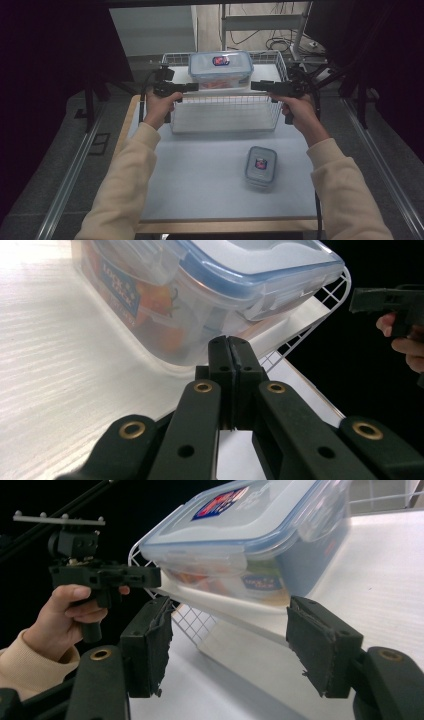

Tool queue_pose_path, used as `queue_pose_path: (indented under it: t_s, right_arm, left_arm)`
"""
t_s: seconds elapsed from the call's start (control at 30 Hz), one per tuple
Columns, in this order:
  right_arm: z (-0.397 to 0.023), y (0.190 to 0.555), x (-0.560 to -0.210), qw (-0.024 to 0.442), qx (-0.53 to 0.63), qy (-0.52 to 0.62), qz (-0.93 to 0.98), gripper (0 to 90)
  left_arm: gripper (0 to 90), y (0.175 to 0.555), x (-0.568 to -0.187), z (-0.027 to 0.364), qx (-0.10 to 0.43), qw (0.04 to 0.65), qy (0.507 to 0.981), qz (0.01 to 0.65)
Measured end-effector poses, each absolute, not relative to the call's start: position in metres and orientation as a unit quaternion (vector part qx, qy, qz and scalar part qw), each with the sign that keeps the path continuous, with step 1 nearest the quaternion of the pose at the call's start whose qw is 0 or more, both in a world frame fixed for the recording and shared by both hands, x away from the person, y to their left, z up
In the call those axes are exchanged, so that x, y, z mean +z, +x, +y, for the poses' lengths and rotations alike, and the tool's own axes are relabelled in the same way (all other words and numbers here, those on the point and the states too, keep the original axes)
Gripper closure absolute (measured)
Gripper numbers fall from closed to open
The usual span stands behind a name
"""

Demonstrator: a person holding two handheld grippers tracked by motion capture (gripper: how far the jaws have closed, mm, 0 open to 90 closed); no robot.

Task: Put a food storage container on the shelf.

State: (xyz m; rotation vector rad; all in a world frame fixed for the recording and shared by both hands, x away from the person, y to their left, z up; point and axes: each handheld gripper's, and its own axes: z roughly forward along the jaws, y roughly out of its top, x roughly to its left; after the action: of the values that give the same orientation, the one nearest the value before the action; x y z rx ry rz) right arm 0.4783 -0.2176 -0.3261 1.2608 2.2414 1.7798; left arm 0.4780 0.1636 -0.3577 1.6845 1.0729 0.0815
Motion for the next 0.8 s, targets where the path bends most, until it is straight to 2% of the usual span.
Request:
queue_pose_path:
  t_s: [0.53,0.8]
  right_arm:
    - [-0.224,0.476,-0.331,0.004,0.572,0.404,0.714,34.4]
    - [-0.229,0.467,-0.334,0.005,0.575,0.396,0.716,34.1]
  left_arm:
    - [90.0,0.482,-0.356,0.161,0.029,0.539,0.708,0.455]
    - [90.0,0.463,-0.356,0.167,0.033,0.55,0.704,0.448]
